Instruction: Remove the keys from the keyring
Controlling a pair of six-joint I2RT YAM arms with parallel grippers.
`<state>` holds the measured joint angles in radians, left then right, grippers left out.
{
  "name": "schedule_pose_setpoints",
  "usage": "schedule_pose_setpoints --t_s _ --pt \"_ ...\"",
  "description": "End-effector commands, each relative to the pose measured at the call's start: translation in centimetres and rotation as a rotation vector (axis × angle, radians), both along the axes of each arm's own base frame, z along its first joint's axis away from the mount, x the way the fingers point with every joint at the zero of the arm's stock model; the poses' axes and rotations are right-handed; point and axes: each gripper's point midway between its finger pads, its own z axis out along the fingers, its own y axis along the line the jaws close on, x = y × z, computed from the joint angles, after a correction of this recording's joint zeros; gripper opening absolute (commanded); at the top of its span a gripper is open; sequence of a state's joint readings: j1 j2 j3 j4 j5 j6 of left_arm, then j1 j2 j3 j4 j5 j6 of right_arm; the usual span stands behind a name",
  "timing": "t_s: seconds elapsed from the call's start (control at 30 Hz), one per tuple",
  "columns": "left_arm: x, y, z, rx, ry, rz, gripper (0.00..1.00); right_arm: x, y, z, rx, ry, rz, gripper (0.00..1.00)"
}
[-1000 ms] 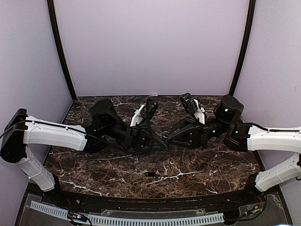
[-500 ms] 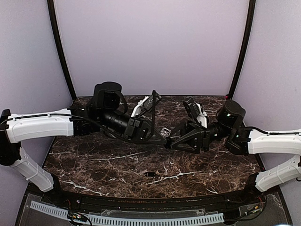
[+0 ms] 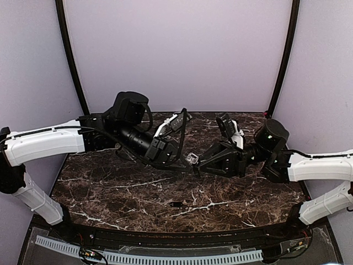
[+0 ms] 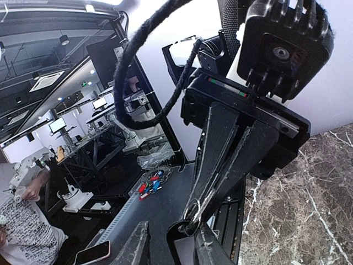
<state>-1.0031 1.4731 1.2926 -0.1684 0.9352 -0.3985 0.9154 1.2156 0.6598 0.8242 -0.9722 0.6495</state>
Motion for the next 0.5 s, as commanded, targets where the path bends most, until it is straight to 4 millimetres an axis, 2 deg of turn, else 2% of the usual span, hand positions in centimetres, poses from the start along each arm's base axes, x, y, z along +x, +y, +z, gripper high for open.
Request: schedule_pose_setpoints --t_s 0.0,0.47 --pt "-0.05 0.14 1.29 -0.024 -0.02 -0.01 0.0 -0.26 0.09 1.11 0.036 -0.039 0.02 0.32" --pt "-0.23 0.13 1.48 -0.028 -0.011 -0.021 0.0 -0.58 1.0 0.43 0.017 -0.03 0.047 0.42"
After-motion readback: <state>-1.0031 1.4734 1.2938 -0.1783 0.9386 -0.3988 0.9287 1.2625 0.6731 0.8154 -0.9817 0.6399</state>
